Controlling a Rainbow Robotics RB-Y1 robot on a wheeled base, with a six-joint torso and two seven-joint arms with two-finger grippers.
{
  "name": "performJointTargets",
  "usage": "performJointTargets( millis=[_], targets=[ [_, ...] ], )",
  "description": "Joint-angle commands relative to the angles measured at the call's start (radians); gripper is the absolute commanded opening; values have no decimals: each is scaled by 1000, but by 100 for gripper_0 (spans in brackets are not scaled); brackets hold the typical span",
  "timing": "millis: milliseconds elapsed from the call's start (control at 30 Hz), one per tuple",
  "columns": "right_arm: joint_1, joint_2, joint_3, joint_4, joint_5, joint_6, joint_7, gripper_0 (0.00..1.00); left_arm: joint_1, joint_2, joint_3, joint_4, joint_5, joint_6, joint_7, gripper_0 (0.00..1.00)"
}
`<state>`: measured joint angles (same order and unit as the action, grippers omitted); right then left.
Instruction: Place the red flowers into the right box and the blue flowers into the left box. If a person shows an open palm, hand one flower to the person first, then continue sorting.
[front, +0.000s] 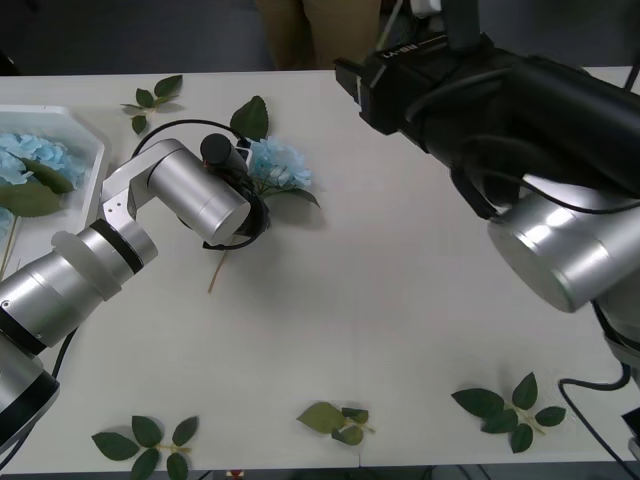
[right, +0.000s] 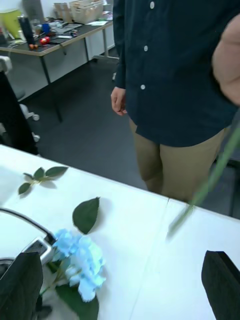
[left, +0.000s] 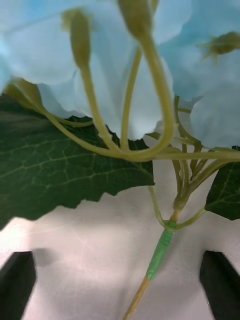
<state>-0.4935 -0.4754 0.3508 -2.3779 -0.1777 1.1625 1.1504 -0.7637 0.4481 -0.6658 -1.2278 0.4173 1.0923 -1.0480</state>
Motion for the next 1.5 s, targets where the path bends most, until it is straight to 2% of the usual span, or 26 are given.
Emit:
performJointTargets(
  millis=[33,267,433,500,600,700,833,933,1033,1167,1200,1267,1367,1500],
  targets=[
    [104,-132,-90,-104,-94,-12,-60,93,-45,-14,11,-10,-26,-6,-50,1],
    [228,-256,-150,-44,-220,-57,-46,92,-39,-14,11,-9,-32,-6,-70,0],
    [247,-287,-112,158,-330,-313,66,92,-29,-11,9,-9,-34,-12,-76,0],
    [245,-295,-90,261,-444,-465,130,93,-25,-11,11,-10,-34,-22,-78,0],
    [220,-299,-62,348,-618,-570,279,93,-23,-5,11,-12,-29,-22,-83,0],
    [179,-312,-61,361,-772,-523,391,93,-25,34,11,-70,6,31,-87,0],
    [90,-373,-61,359,-1022,-431,500,93,-23,164,38,-294,89,231,-95,0],
    [35,-410,-67,370,-1221,-373,557,92,-23,254,83,-450,202,310,-107,0],
    [-16,-443,-79,421,-1464,-323,670,93,-14,339,150,-607,325,322,-142,0],
    [-40,-500,-82,467,-1646,-282,855,92,64,360,328,-733,429,320,-253,0],
    [-36,-523,-82,482,-1708,-273,931,92,118,351,423,-776,472,307,-330,0],
    [-25,-546,-81,499,-1767,-259,1014,92,173,327,512,-805,526,278,-425,0],
    [-2,-575,-81,556,-1876,-225,1178,93,282,248,658,-823,675,155,-664,0],
    [4,-569,-81,632,-1948,-179,1287,92,363,139,697,-789,890,-72,-949,0]
  ],
)
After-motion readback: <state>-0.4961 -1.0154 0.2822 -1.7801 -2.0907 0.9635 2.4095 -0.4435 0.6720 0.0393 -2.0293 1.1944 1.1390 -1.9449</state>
